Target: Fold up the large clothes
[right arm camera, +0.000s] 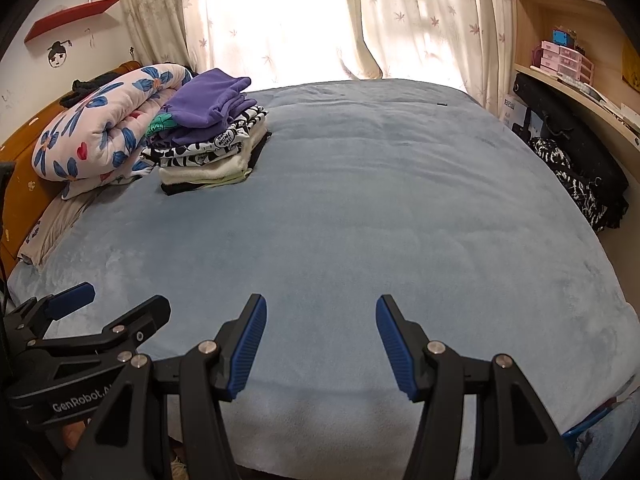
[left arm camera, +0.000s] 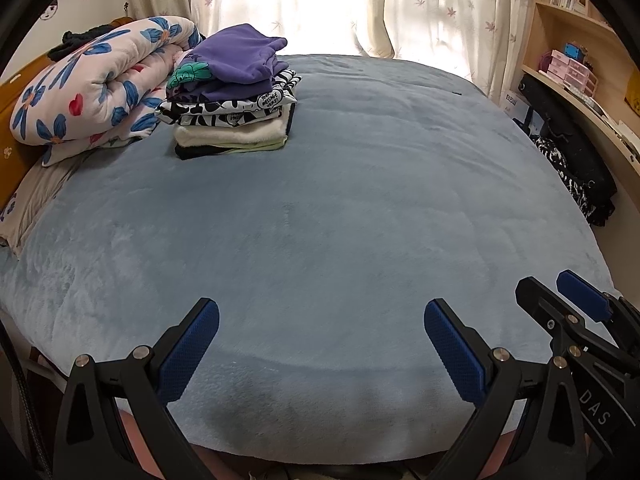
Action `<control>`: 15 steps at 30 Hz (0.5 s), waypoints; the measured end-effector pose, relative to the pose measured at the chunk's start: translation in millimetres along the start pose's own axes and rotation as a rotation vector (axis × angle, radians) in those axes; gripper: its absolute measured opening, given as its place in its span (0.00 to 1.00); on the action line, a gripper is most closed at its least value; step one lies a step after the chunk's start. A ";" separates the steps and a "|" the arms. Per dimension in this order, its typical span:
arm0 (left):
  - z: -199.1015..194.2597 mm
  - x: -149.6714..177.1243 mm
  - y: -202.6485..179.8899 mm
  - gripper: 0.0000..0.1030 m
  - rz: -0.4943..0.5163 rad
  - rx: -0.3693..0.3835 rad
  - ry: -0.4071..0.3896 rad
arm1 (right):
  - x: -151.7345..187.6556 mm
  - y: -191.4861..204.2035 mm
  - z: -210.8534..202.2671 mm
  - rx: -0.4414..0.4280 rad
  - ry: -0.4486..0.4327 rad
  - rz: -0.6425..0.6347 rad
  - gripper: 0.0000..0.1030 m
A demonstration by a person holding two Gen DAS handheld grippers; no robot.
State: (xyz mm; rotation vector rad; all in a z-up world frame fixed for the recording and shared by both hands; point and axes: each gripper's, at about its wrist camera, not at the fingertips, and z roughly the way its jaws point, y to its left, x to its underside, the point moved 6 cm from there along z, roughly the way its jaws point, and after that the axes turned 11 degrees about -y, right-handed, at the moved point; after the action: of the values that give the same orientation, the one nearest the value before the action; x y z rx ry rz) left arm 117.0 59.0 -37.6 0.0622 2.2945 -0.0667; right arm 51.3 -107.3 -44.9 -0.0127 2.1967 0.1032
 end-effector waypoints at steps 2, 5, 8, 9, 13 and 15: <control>0.2 0.6 -0.4 0.99 -0.001 -0.001 0.002 | 0.2 -0.2 0.2 -0.001 0.000 0.001 0.56; 0.3 0.9 -0.4 0.99 -0.003 -0.003 0.006 | 0.0 -0.5 0.2 -0.001 0.000 0.000 0.56; 0.3 0.5 -0.2 0.99 0.000 -0.005 0.004 | -0.6 -0.7 -0.2 -0.001 0.000 0.000 0.56; 0.3 0.7 -0.3 0.99 0.001 -0.007 0.003 | -0.7 -0.7 -0.1 -0.001 0.000 0.000 0.56; -0.2 1.4 -0.8 0.99 0.003 -0.009 0.002 | 0.0 -0.4 0.2 -0.002 0.000 0.001 0.56; -0.1 1.3 -0.8 0.99 0.003 -0.009 0.002 | 0.0 -0.5 0.3 -0.001 0.001 0.000 0.56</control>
State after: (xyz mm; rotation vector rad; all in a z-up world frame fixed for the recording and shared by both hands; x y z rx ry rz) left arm 116.0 58.3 -38.5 0.0608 2.2968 -0.0543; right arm 51.6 -107.8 -45.2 -0.0129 2.1974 0.1049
